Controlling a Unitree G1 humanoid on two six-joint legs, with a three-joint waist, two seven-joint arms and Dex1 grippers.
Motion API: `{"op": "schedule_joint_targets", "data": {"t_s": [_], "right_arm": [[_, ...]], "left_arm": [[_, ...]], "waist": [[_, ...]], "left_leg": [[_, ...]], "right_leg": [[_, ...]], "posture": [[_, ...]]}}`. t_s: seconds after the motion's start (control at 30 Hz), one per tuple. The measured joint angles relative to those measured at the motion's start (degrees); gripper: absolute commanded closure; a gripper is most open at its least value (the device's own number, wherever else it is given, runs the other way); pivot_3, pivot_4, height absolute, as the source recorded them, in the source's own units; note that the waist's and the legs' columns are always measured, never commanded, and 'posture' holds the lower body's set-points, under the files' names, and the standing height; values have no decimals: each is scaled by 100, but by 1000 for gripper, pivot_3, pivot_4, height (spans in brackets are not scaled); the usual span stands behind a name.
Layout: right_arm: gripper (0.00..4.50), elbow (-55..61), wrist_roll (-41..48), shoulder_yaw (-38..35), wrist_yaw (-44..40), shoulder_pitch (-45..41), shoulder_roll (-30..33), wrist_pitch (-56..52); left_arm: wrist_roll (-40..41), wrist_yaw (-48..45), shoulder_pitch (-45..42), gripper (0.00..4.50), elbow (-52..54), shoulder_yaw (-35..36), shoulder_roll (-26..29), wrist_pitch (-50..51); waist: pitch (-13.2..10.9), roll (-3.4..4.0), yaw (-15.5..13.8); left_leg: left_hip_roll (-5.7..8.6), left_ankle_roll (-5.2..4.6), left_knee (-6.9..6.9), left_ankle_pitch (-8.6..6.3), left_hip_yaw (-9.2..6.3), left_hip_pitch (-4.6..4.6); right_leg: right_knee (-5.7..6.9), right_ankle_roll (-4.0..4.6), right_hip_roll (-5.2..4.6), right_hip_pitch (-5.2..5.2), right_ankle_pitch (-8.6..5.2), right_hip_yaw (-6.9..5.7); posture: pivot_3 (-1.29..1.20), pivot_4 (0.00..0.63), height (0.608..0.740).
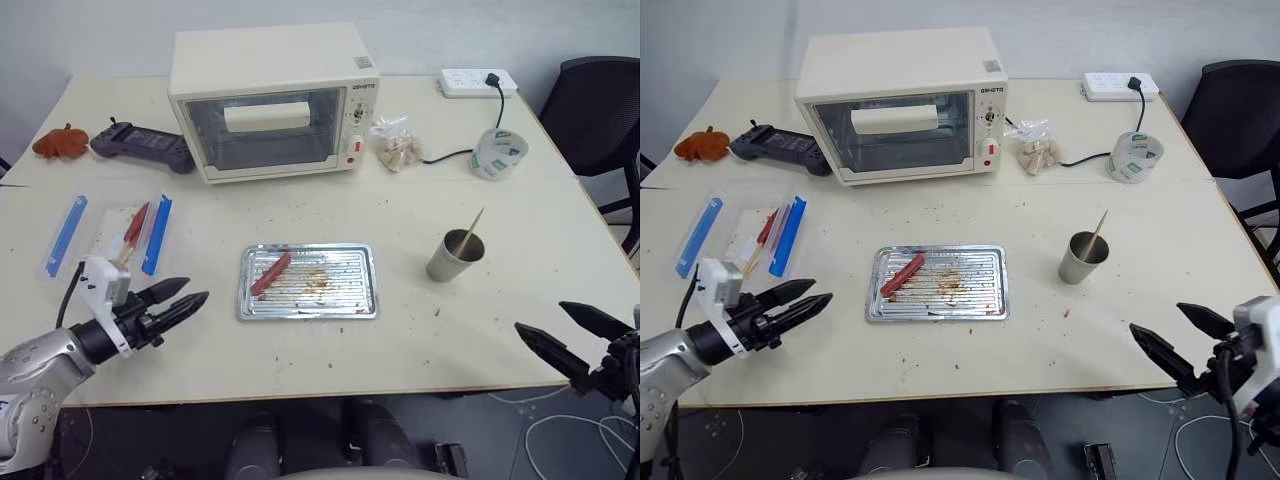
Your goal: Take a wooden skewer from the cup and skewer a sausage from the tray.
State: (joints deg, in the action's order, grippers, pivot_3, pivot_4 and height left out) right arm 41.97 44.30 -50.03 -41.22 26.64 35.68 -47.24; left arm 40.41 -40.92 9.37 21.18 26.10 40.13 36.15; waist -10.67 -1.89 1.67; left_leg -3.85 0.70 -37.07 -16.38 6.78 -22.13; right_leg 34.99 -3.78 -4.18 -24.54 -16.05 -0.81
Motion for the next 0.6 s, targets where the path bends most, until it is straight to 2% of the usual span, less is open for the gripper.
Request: {"op": "schedule_joint_targets", "data": {"t_s": [0.4,0.47,0.6], "right_arm": [[0,-385,-240,287,353,-321,253,201],[0,-429,-154,287,417,-364,264,109],[0,-420,-133,287,444,-388,476,64]], "left_arm": [[-36,129,136,1779,84,-25,-88,47],[-23,128,133,1442,85,-30,-99,65],[-33,160,14,375,86,-99,-120,43]], "waist": [[0,0,-6],[0,0,-7],[0,0,-9]], "left_leg": [[3,-3,-3,2,-1,1],[3,-3,-3,2,-1,1],[4,-4,-4,3,-2,1]], "right_leg": [[1,-1,-2,1,0,0],[1,-1,-2,1,0,1],[1,-2,1,3,1,-1]], "posture": [[0,150,740],[0,150,740],[0,150,740]]}}
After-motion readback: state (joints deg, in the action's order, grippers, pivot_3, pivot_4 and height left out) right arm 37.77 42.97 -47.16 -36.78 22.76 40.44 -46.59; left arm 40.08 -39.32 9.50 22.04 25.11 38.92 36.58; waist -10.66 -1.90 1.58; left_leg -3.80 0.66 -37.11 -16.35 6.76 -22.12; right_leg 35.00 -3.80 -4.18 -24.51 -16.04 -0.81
